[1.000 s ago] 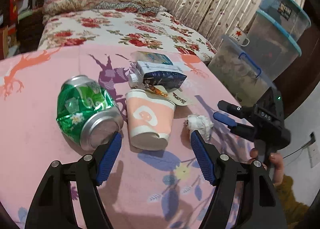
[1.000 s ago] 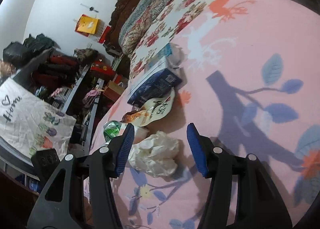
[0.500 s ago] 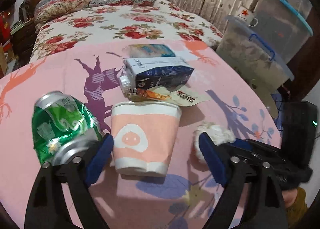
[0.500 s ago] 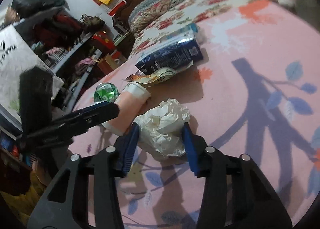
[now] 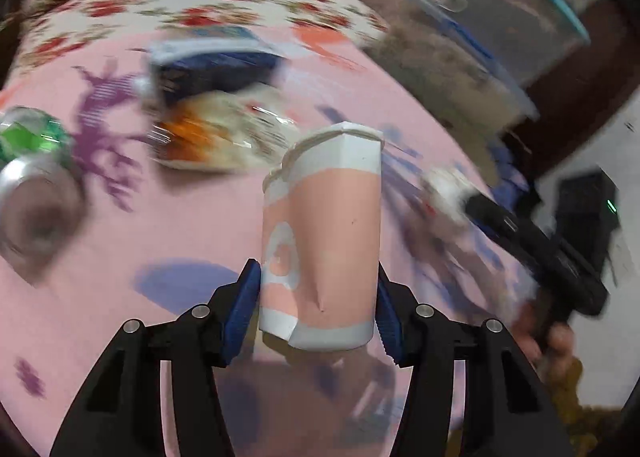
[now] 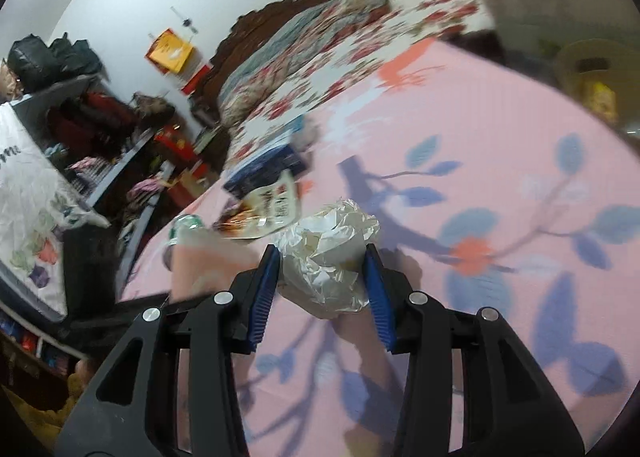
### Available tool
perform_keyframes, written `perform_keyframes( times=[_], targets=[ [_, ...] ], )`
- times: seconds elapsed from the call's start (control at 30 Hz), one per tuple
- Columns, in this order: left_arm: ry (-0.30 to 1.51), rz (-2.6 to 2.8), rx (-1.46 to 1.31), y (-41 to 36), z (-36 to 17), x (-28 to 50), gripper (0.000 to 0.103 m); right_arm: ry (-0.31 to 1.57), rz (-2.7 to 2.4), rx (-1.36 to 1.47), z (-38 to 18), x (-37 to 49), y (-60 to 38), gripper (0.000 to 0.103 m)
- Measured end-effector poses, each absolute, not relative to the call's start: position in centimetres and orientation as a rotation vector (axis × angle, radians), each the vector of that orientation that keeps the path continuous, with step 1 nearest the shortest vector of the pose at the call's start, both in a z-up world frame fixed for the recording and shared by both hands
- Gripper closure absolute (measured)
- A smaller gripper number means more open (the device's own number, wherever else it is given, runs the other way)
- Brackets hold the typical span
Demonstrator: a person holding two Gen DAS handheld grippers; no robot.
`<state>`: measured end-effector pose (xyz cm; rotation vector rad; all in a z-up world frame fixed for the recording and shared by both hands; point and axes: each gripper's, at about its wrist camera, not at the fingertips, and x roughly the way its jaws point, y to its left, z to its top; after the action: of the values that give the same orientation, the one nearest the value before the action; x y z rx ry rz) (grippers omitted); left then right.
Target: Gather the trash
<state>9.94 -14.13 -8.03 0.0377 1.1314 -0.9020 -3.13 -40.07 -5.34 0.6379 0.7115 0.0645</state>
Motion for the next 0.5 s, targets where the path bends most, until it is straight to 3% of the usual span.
perform_keyframes(
  times=[0.2,0.5],
  targets=[
    [1.155,-1.040,0.122,-18.2,-8.2,5.1,0.051,0.713,-0.012,0.559,-5.4,-6.7,-40.7,0.058],
    [1.152,-0.932,0.169,-19.7,-9.1,4.9,0.048,0.719,-0.085,0.428,-5.8,-9.1,-39.6,0.056]
  ],
)
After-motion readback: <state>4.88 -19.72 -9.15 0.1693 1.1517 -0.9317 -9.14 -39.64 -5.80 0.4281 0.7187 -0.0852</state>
